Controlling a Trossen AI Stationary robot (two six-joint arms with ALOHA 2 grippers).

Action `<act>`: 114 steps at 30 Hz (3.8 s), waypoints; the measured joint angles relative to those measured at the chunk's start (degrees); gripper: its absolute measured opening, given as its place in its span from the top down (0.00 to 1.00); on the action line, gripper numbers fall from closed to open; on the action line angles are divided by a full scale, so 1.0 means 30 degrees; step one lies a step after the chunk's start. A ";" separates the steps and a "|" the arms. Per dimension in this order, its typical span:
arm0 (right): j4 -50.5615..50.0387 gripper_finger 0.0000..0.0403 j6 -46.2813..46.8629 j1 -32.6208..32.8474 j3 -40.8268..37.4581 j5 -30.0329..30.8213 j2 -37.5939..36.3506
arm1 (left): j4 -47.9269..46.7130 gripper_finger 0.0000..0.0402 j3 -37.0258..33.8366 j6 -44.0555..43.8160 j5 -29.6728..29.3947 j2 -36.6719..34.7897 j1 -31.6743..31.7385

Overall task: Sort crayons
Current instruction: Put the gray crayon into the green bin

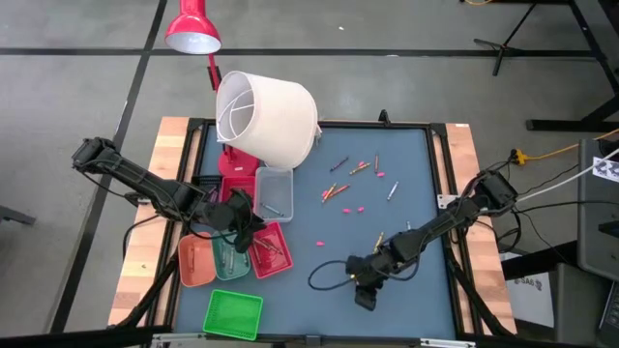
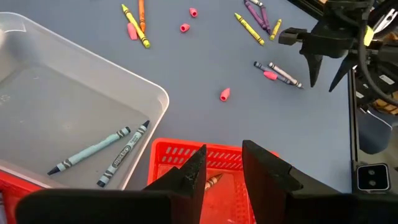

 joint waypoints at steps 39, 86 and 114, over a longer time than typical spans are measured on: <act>-0.5248 0.64 1.2810 -0.0058 0.0073 0.3912 -0.0066 | -0.0050 0.78 0.0000 0.2539 0.0007 0.0000 -0.0004; -0.6558 0.98 1.3248 -0.0066 -0.0015 0.8400 -0.0007 | -0.0058 0.78 0.0000 0.3220 0.0000 0.0000 0.0000; -0.9478 0.92 0.7256 -0.0099 0.2997 1.1270 0.0138 | 0.0002 0.78 0.0000 0.3509 0.0000 0.0007 -0.0007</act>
